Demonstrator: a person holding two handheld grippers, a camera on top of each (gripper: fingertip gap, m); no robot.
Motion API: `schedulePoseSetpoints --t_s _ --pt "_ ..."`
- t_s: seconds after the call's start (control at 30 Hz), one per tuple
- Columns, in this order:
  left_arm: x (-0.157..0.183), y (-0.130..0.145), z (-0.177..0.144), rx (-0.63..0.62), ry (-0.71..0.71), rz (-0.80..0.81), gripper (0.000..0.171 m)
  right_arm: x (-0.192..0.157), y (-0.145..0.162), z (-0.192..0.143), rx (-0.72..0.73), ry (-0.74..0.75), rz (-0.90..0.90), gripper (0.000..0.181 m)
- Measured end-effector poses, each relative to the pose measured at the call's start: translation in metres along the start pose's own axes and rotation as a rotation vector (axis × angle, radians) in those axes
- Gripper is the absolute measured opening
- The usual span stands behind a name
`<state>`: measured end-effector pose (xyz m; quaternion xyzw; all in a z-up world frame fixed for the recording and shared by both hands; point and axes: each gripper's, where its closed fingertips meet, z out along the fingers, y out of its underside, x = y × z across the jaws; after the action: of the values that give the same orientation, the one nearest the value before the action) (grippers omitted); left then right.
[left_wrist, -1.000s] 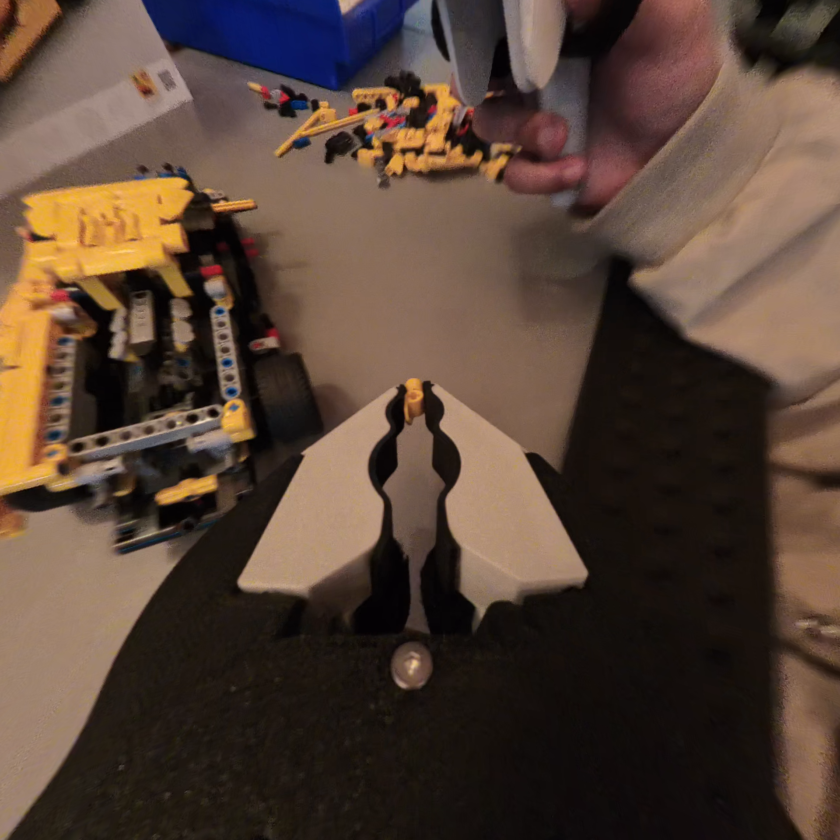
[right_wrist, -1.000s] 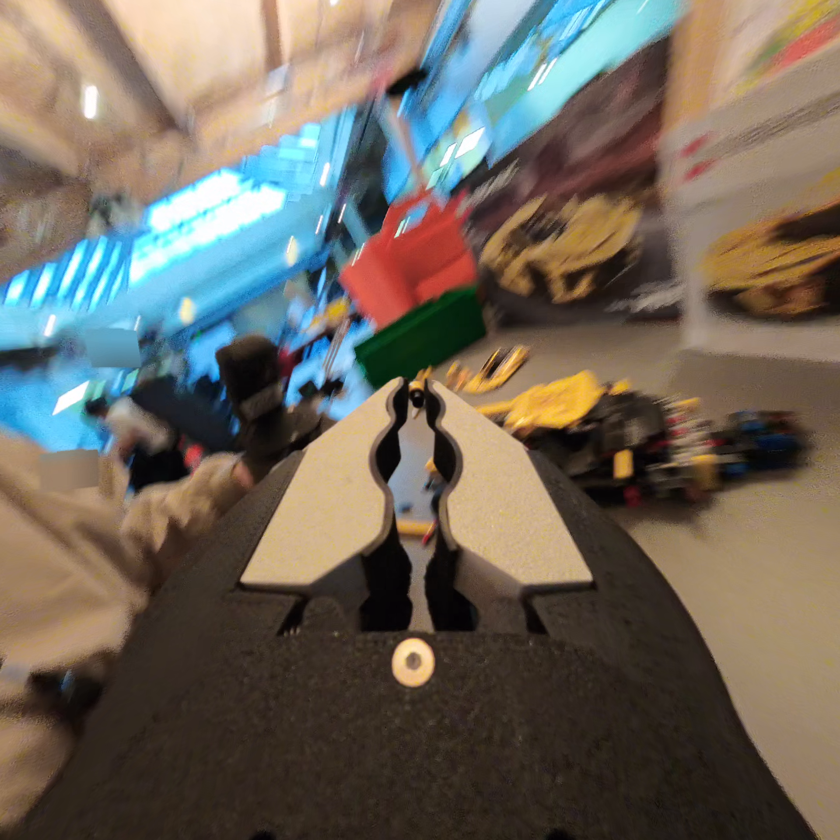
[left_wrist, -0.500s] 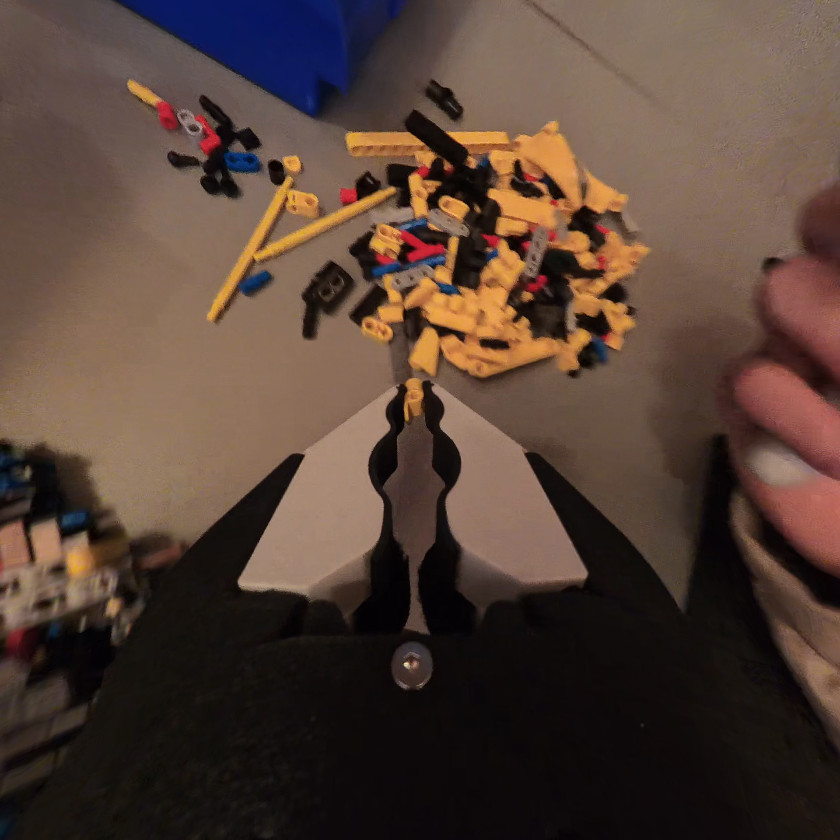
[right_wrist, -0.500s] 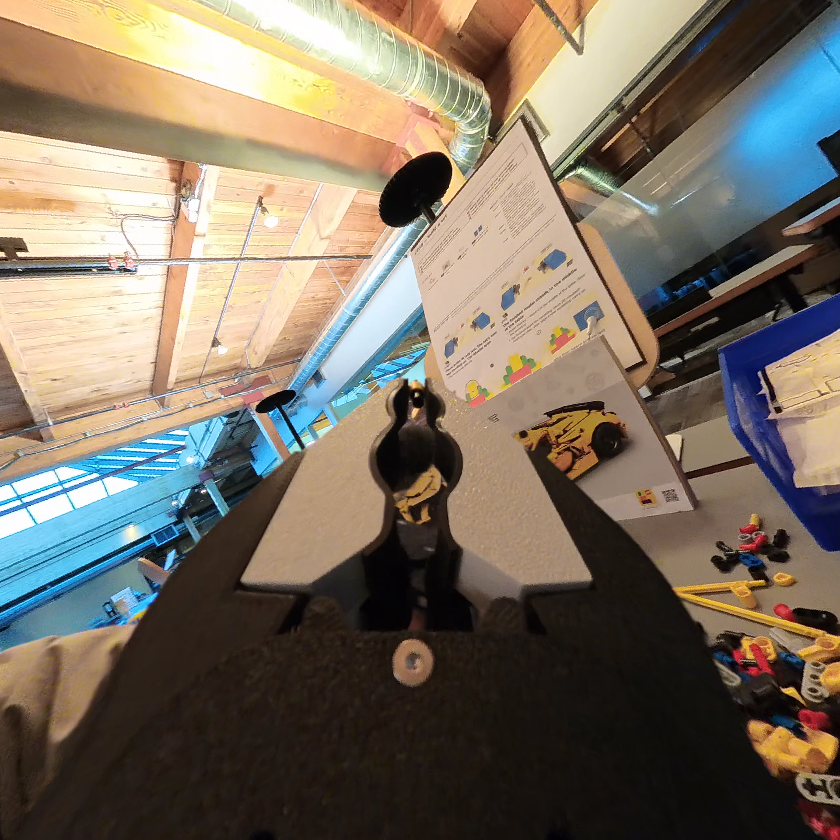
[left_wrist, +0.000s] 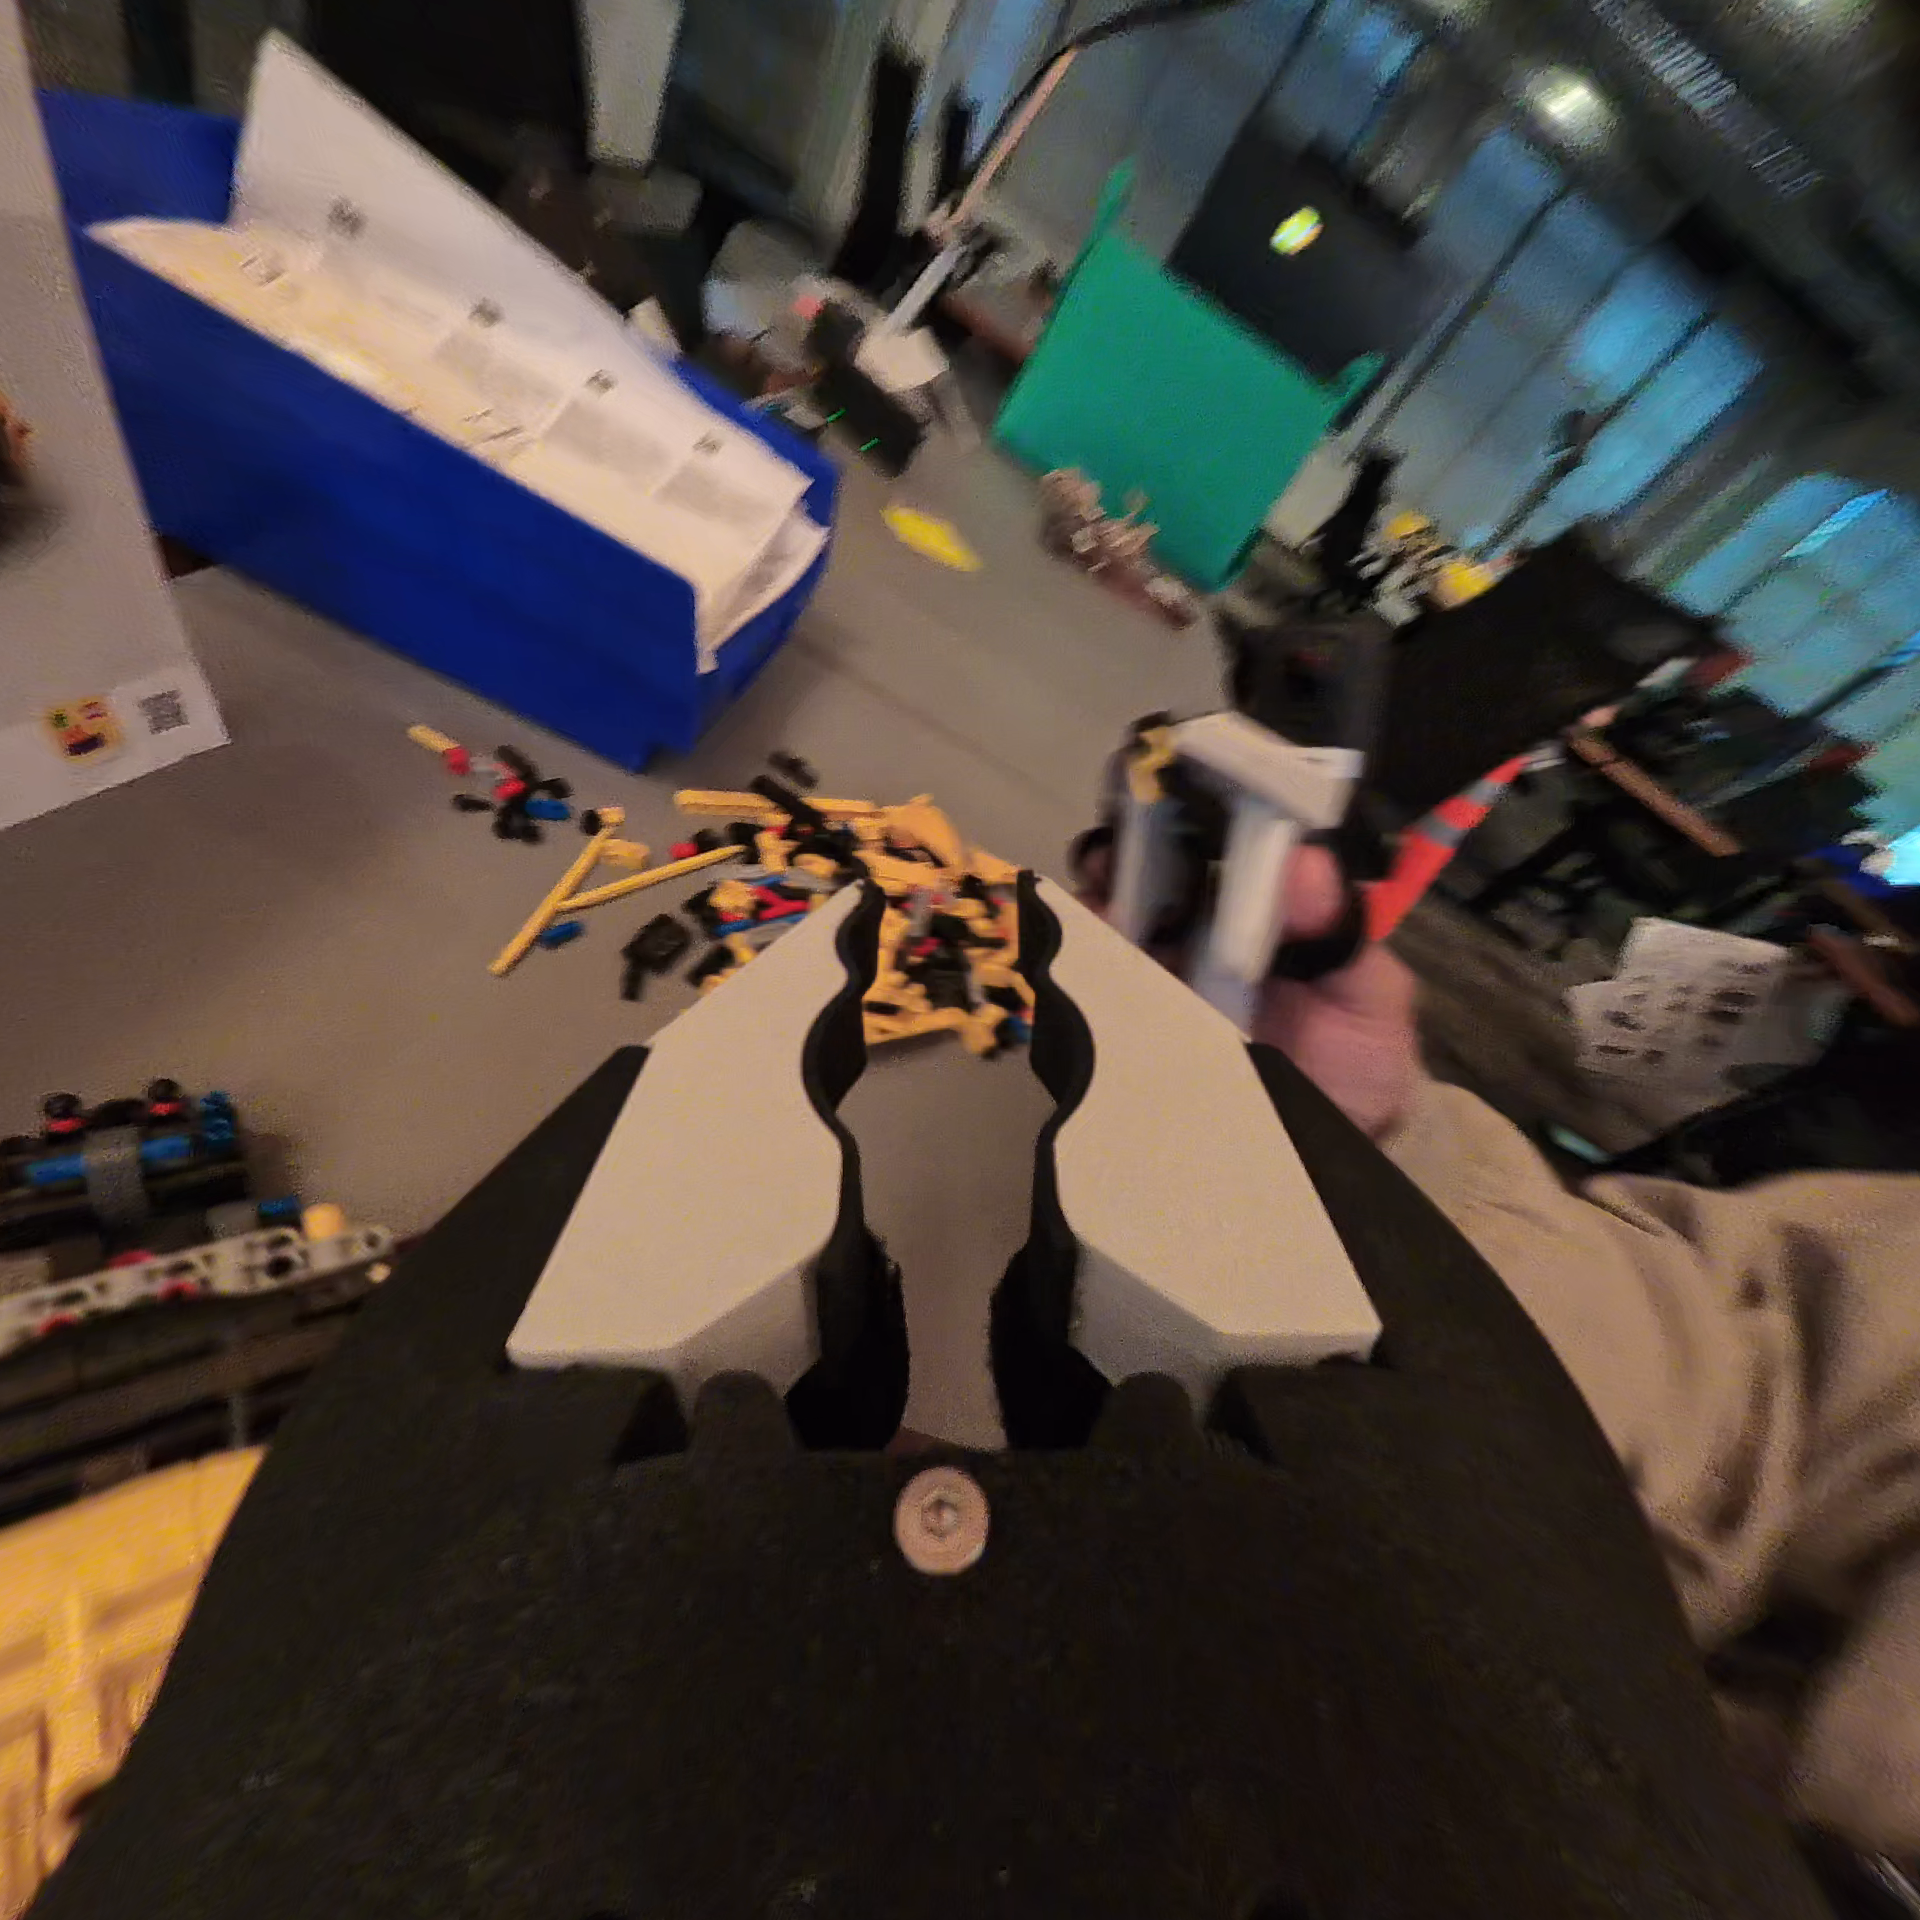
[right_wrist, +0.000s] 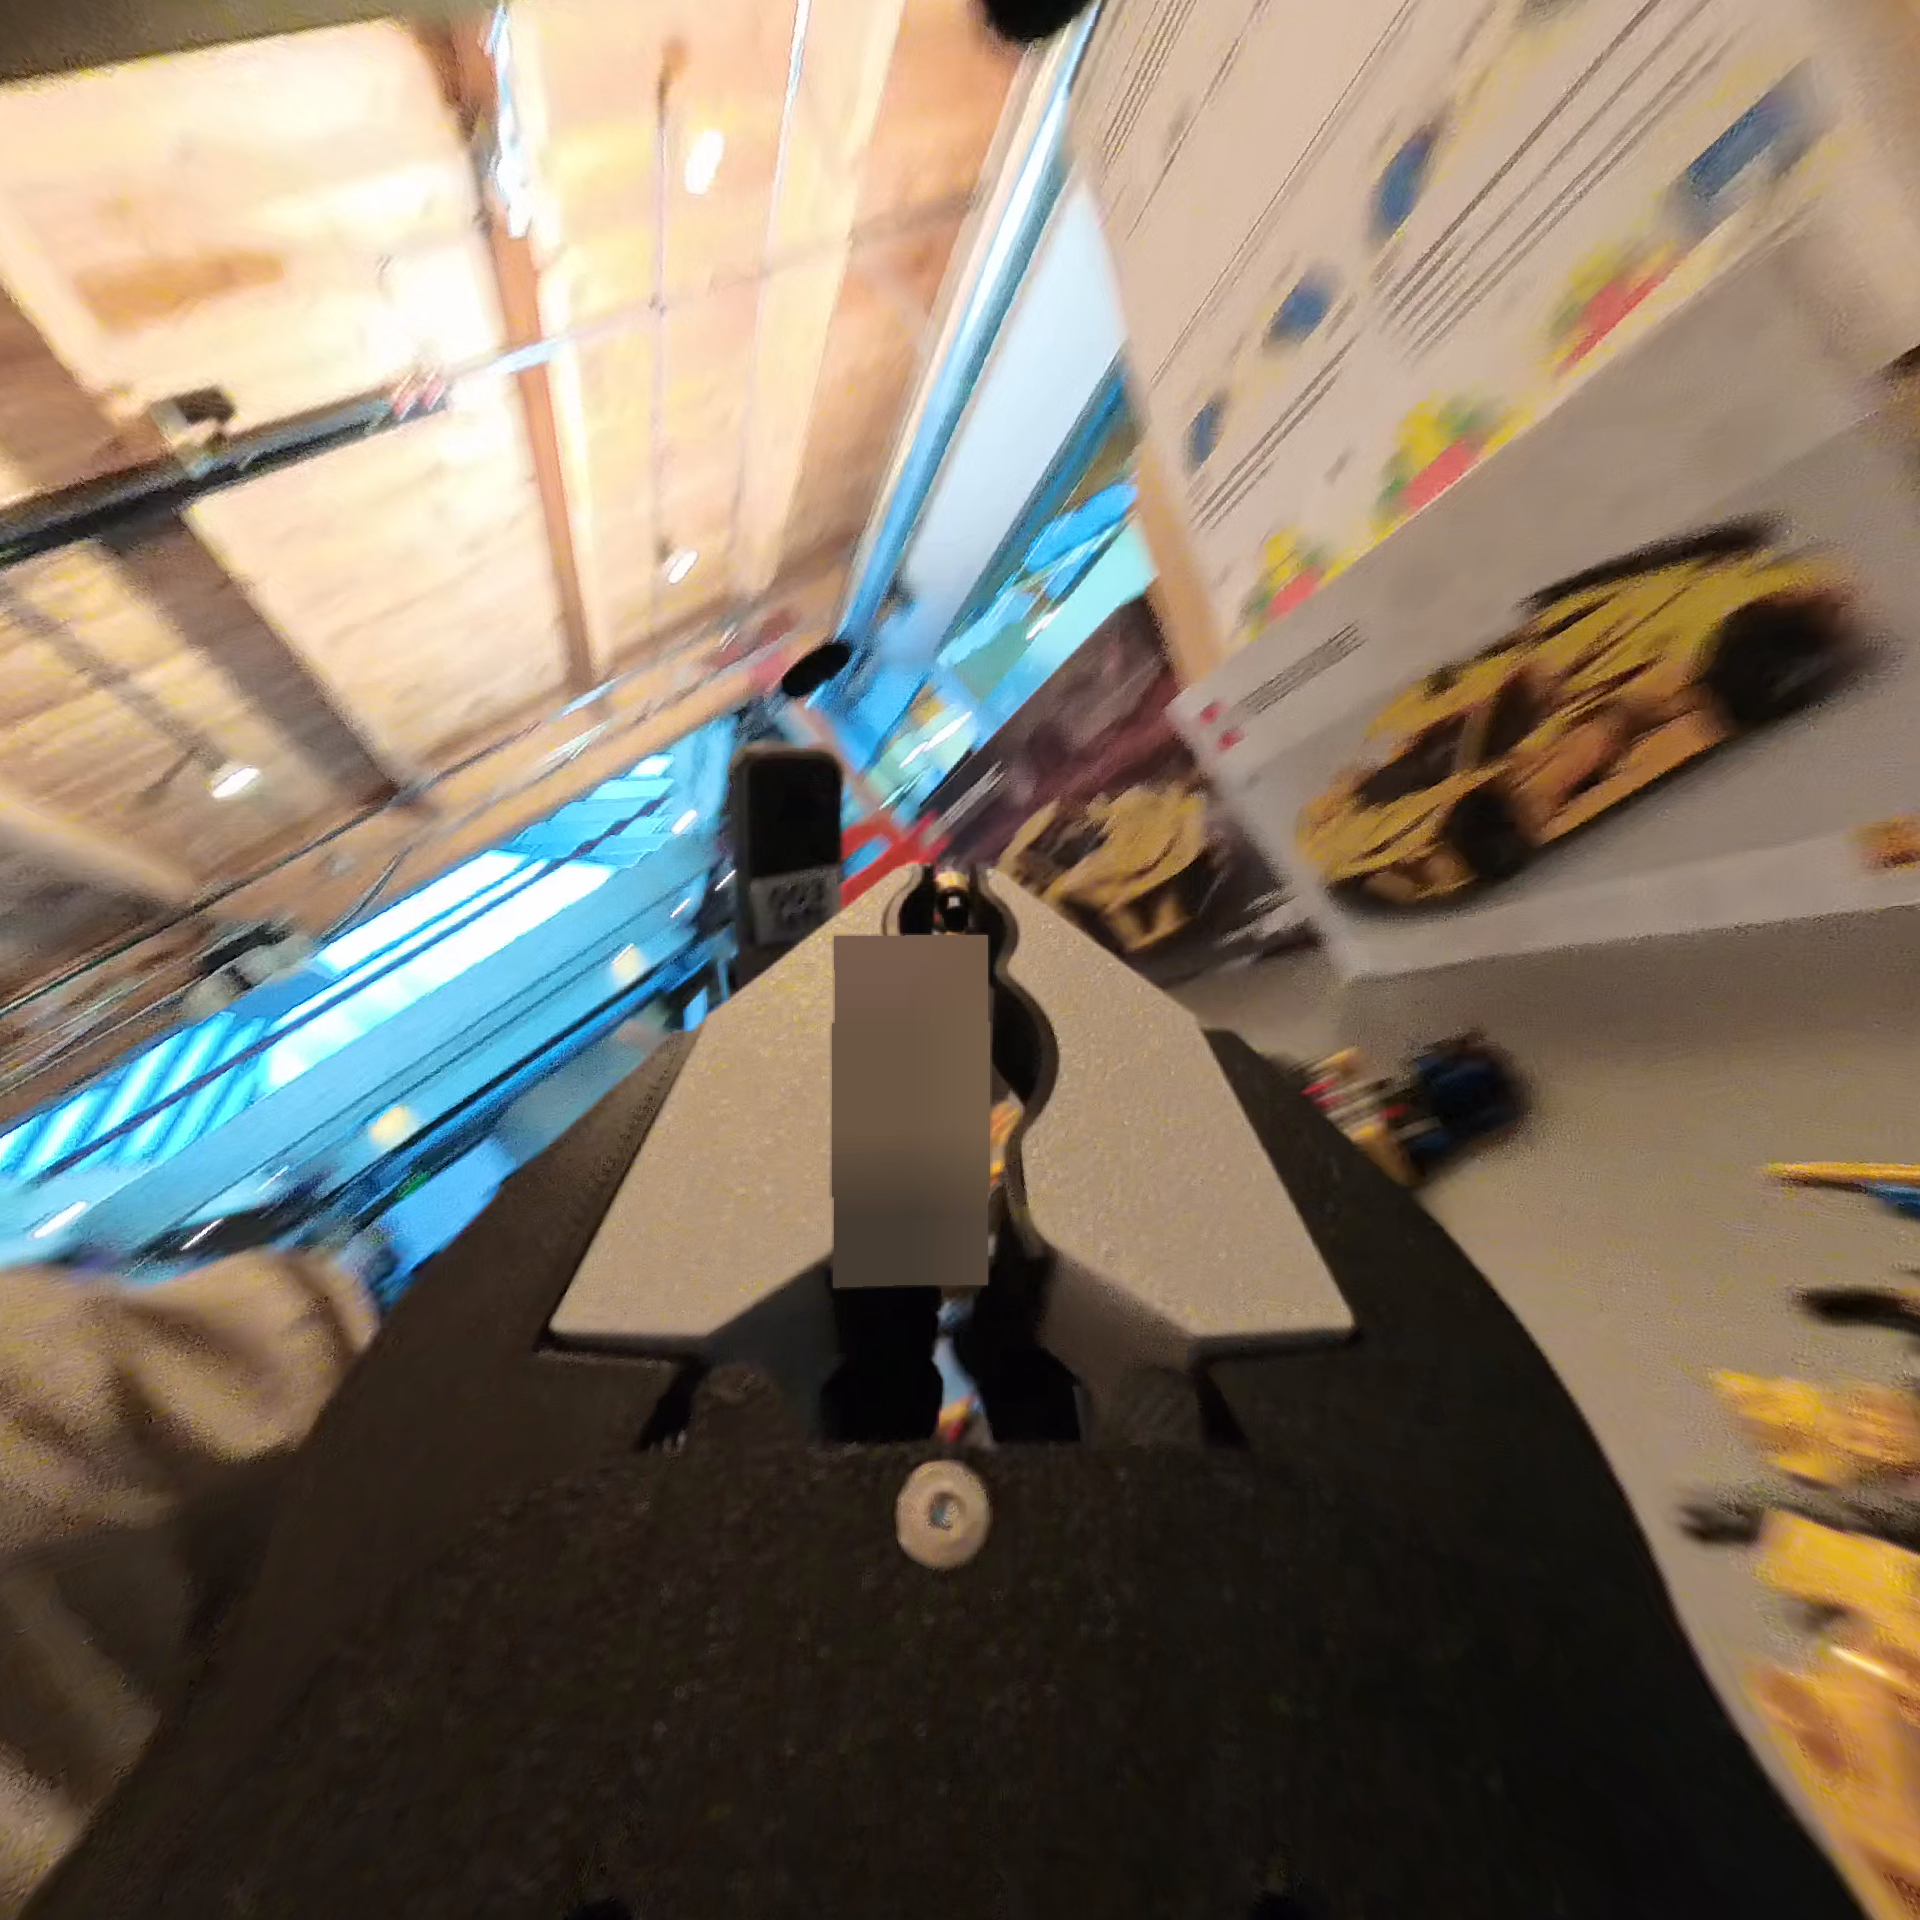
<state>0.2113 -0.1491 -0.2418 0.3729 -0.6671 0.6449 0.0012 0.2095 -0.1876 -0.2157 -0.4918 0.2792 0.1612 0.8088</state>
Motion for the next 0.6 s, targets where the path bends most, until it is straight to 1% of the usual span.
schedulePoseSetpoints --t_s 0.07,0.1,0.2,0.27,0.33,0.37,0.43,0.47,0.53,0.57,0.6 --pt "0.021 0.011 -0.028 0.027 0.116 -0.027 0.024 -0.023 0.026 0.019 -0.116 -0.135 0.035 0.005" --pt "0.029 0.018 -0.039 0.04 0.162 -0.043 0.024 -0.03 0.039 0.026 -0.167 -0.17 0.049 0.005" --pt "0.031 0.03 -0.059 0.128 0.173 -0.026 0.024 -0.038 0.074 0.04 -0.3 -0.203 0.101 0.005" --pt "0.036 0.039 -0.063 0.117 0.198 -0.017 0.024 -0.039 0.091 0.045 -0.372 -0.195 0.079 0.005" --pt "0.039 0.046 -0.062 0.084 0.203 -0.003 0.022 -0.04 0.096 0.046 -0.39 -0.184 0.03 0.005" --pt "0.036 0.045 -0.061 0.093 0.171 0.006 0.016 -0.041 0.097 0.046 -0.397 -0.19 0.019 0.005" --pt "0.036 0.046 -0.059 0.093 0.157 0.015 0.002 -0.039 0.099 0.046 -0.404 -0.182 0.03 0.005" --pt "0.034 0.047 -0.058 0.093 0.144 0.009 0.002 -0.037 0.099 0.045 -0.404 -0.178 0.043 0.005" --pt "0.036 0.047 -0.06 0.107 0.137 0.017 0.0 -0.043 0.098 0.044 -0.401 -0.22 0.062 0.005" --pt "0.039 0.046 -0.061 0.115 0.146 0.026 0.0 -0.044 0.095 0.044 -0.381 -0.226 0.061 0.009" --pt "0.043 0.046 -0.063 0.116 0.17 0.027 0.0 -0.043 0.09 0.044 -0.351 -0.22 0.063 0.021"
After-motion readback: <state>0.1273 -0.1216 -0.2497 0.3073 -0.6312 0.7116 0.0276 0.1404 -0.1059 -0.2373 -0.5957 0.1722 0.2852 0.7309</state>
